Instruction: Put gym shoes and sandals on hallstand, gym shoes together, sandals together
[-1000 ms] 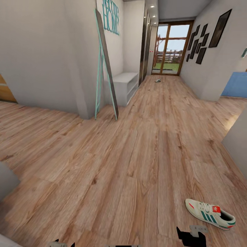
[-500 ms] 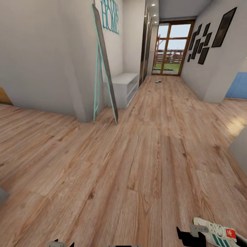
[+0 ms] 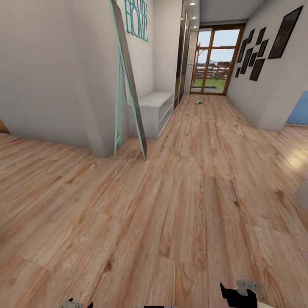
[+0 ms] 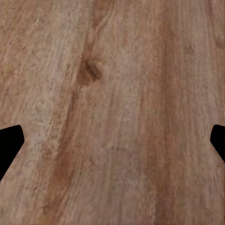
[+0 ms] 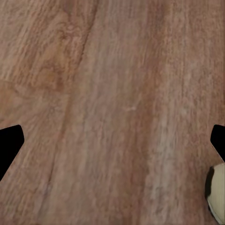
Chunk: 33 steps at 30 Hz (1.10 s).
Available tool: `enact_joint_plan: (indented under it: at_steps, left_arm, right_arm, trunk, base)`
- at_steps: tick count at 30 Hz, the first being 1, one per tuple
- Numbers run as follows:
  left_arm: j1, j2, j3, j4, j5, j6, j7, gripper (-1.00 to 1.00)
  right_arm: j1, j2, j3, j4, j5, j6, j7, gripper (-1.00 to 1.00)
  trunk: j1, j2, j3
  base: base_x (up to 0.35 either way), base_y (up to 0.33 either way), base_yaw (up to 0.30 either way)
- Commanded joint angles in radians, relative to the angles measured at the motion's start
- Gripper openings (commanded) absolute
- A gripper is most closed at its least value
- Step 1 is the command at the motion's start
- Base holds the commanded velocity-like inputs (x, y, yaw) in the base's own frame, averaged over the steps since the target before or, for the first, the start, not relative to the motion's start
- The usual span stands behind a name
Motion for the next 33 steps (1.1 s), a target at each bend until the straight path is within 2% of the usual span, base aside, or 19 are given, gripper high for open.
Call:
enact_joint_plan:
  at_steps: [1,33]
  left_arm:
    - [-0.001,-0.001,0.005,0.001,0.002,0.000,-0.009,1.00]
    - [-0.001,-0.006,0.002,0.002,0.005,0.000,-0.008,1.00]
  right_arm:
    - [-0.001,0.000,-0.001,0.001,-0.010,-0.003,0.006,1.00]
    - [-0.001,0.000,-0.001,0.001,-0.012,-0.003,0.006,1.00]
  trunk:
    - [0.000,0.000,-0.001]
    - [0.000,0.000,-0.001]
  base:
    - [0.339,0.000,0.000]
    - [0.339,0.000,-0.010]
